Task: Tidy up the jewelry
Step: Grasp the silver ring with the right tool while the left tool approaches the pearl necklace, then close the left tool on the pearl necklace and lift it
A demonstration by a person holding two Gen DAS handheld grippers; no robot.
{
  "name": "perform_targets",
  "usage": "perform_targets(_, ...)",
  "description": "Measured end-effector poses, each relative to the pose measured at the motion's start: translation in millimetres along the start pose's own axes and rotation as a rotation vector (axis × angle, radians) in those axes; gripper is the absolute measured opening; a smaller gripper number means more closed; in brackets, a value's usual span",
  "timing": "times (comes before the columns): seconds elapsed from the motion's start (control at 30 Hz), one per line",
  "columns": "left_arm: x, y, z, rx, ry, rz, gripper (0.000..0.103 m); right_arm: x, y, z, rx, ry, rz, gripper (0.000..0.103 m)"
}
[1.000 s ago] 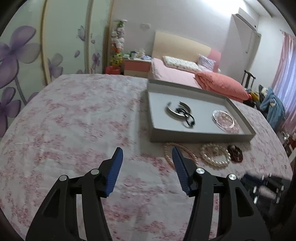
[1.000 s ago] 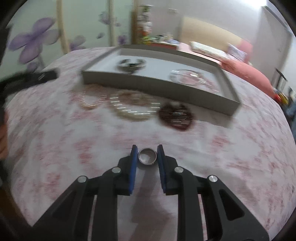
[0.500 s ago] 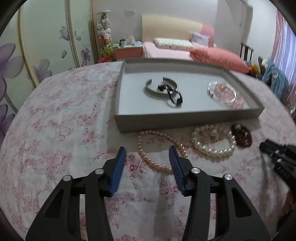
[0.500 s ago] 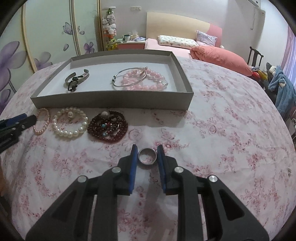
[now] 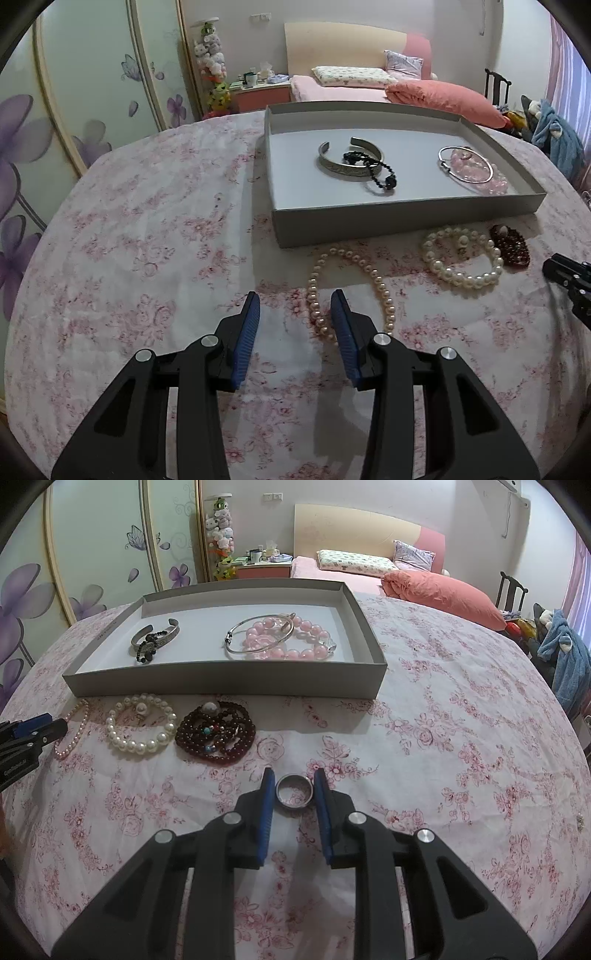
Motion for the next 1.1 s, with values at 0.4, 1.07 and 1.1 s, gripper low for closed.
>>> perform_targets(0.4,8,-1,-1,0.002,-0.020,0.007,0.032,0,1,2,0.001,0.002,0.008,0.024)
perform_targets(1.07,9,15,4,0.051,-0.014,0.075,0.007,-1,16,5,0.046,-0.025,-0.027,0.022)
perform_targets(1.1,9,16,3,0.057,-0.009,0.079,0.007,-2,18,4,0.057,-0.024,-0.029,0.022)
Point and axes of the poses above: each gripper's, at about its wrist camera, not at the fingertips, and y roughly against the way its jaws point, x to its right, z to its underside, the point moved 1 cm from there along -y, roughly the way its jaws point, and after that the axes turned 6 degrees about -y, right-handed, at the moved point
